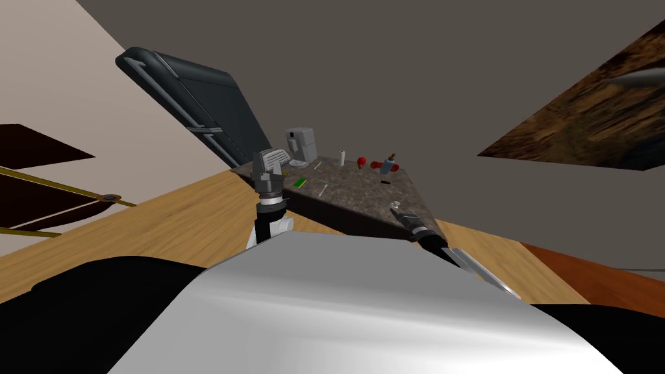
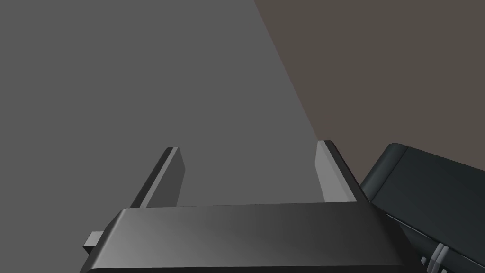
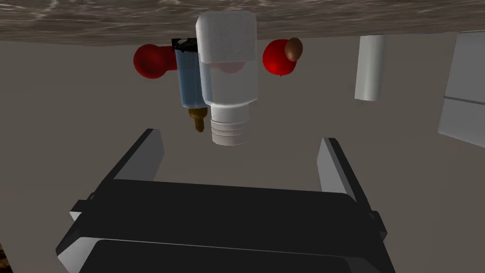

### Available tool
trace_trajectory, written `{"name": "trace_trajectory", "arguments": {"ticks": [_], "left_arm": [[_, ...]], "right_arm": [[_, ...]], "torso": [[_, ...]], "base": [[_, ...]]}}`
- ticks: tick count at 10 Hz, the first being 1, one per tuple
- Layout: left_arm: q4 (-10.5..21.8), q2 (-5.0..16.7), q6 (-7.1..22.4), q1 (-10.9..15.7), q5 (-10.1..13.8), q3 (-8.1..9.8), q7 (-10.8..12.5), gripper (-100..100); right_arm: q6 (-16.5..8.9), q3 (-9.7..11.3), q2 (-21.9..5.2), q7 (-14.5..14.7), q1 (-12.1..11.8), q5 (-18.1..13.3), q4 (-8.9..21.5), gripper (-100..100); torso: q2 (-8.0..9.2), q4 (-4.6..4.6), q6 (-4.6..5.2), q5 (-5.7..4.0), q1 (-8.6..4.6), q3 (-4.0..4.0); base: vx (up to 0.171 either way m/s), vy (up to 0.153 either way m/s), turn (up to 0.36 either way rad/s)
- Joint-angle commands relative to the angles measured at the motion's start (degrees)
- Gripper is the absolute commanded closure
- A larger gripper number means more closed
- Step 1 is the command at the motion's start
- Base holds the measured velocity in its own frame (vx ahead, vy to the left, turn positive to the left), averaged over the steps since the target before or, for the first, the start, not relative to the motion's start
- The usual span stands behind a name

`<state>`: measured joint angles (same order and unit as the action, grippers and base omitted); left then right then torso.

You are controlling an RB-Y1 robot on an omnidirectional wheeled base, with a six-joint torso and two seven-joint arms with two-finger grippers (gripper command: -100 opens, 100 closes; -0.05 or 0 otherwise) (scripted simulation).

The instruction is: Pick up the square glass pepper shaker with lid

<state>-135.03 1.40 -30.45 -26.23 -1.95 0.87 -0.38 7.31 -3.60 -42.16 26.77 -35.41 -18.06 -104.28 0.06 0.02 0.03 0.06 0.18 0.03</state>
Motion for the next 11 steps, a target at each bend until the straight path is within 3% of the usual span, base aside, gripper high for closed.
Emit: {"name": "trace_trajectory", "arguments": {"ticks": [1,5,8,9,10,11], "left_arm": [[0.00,0.00,0.00,0.00,0.00,0.00,0.00,0],[0.00,0.00,0.00,0.00,0.00,0.00,0.00,0],[0.00,0.00,0.00,0.00,0.00,0.00,0.00,0],[0.00,0.00,0.00,0.00,0.00,0.00,0.00,0],[0.00,0.00,0.00,0.00,0.00,0.01,0.00,0],[0.00,0.00,0.00,0.00,0.00,0.01,0.00,0]], "right_arm": [[-0.86,-0.44,-2.16,0.97,-0.38,-1.23,1.67,-100],[-3.18,-1.55,-8.28,3.38,-1.10,-4.46,6.38,-100],[-4.20,-2.05,-11.06,4.47,-1.44,-5.91,8.39,-100],[-4.05,-1.82,-10.50,4.16,-1.20,-5.52,7.95,-100],[-4.11,-1.84,-10.63,4.21,-1.17,-5.57,8.07,0],[-3.32,0.41,-10.61,3.36,1.69,-5.79,10.92,-100]], "torso": [[0.00,0.00,0.00,0.00,0.00,0.00],[-0.08,-0.02,-0.02,0.03,0.12,-0.05],[-0.02,0.00,0.02,0.03,0.08,-0.01],[-0.02,0.00,0.01,0.02,0.06,-0.01],[0.03,0.01,0.03,-0.01,-0.05,0.02],[0.07,0.02,0.03,-0.03,-0.14,0.04]], "base": [[0.013,0.063,0.137],[0.036,0.088,0.134],[0.025,0.071,0.088],[0.012,0.026,0.015],[0.000,0.000,0.000],[-0.099,0.003,0.160]]}}
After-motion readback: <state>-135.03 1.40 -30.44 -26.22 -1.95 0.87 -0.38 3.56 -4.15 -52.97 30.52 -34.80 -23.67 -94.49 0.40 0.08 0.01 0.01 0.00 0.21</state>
